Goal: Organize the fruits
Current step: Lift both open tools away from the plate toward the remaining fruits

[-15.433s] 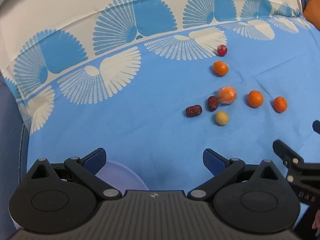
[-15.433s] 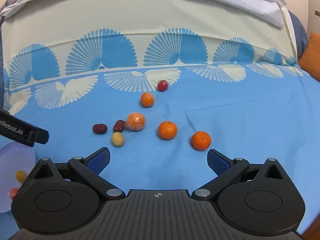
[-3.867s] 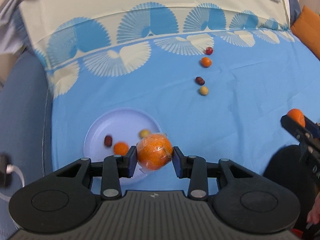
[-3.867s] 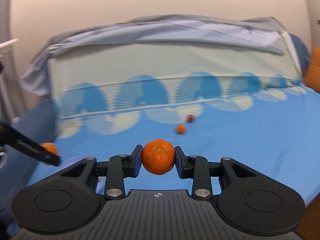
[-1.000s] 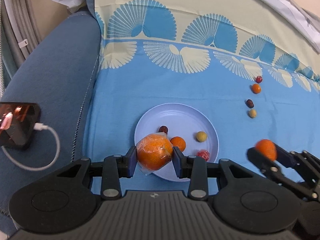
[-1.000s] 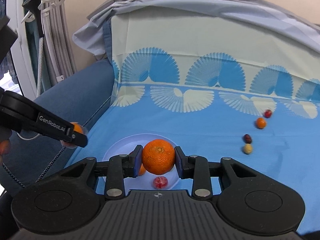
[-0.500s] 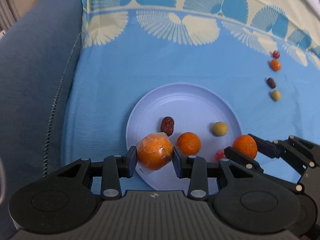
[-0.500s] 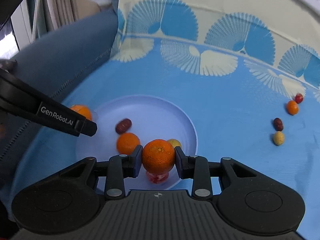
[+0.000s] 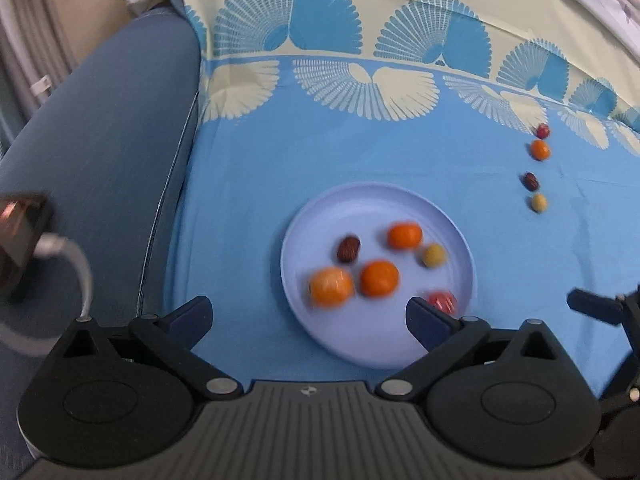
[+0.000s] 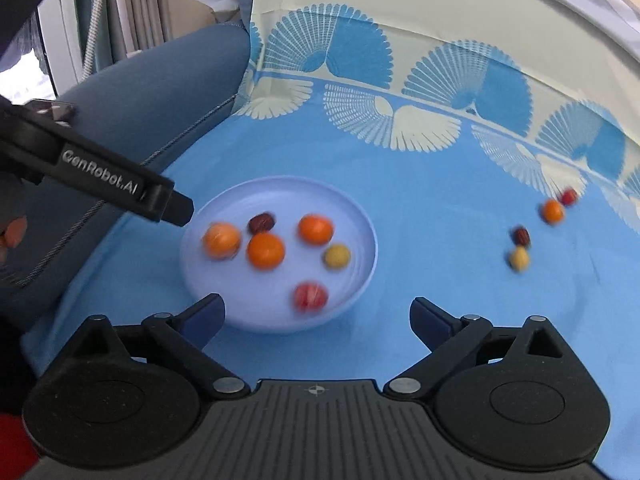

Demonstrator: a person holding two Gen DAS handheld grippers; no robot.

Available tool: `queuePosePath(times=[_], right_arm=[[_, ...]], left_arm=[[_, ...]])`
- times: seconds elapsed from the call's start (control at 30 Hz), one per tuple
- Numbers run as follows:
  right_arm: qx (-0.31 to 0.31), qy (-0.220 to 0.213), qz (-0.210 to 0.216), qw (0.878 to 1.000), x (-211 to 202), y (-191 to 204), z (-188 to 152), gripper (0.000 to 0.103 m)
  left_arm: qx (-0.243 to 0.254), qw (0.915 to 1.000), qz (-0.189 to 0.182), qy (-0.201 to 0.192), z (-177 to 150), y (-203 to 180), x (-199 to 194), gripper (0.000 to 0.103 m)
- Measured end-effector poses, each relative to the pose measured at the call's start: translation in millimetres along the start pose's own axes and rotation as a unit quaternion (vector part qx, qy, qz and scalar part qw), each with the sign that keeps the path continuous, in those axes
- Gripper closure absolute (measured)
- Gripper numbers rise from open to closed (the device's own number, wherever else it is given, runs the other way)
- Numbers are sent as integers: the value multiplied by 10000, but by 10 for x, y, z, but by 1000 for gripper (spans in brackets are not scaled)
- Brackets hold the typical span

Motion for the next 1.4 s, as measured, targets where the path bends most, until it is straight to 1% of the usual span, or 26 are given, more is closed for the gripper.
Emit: queuePosePath(times=[0.13, 0.23, 0.37, 0.4, 0.47, 0.53, 0.6, 0.67, 0.83, 0.93, 1.1, 1.4], right_arm=[[194, -103, -75, 9997, -394, 100, -181, 1], [107, -291, -349, 9989, -639, 140, -225, 1], [313, -738, -675, 9945, -1077, 72, -224, 1], [358, -823, -750, 9931, -1167, 60, -244, 1], [376, -881, -896, 9914, -1302, 42, -298, 1], [374, -936, -968, 9902, -1404, 56, -365, 1], [397, -1031, -1041, 9884, -1483, 63, -416, 1], [439, -1132, -1096, 9865, -1568, 58, -461, 1], [598, -1377, -1105, 9825, -1692, -22, -533, 1], [635, -1354, -1109, 9825, -1679, -61, -531, 1], [690, -1429, -1135, 9808, -1712, -64, -548, 1], [648, -1408, -1107, 9817, -1688, -27, -543, 1]], left_arm=[[62, 9998, -53, -176, -171, -73, -366, 0], [153, 9991, -84, -386, -210, -166, -627, 0], [111, 9974, -203, -676, -203, -279, -928, 0], [79, 9964, -237, -804, -206, -297, -1023, 0], [-29, 9943, -304, -1017, -255, -319, -1182, 0], [-68, 9934, -368, -1082, -317, -353, -1307, 0], [1, 9931, -401, -1104, -371, -390, -1389, 0], [116, 9925, -337, -1170, -414, -417, -1461, 0], [195, 9921, -238, -1214, -524, -460, -1549, 0], [249, 9925, -221, -1177, -543, -516, -1561, 0], [354, 9902, -216, -1331, -533, -562, -1647, 0], [308, 9905, -215, -1320, -555, -527, -1662, 0]])
Point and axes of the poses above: each gripper's, at about its wrist camera, not at the fingertips, and x roughly the way its jaws point, y to its left, z to its top, the point moved 3 cm from there along x, roughly the way its jaws point, and after that the axes turned 4 degrees about -x, right-handed, at the moved point
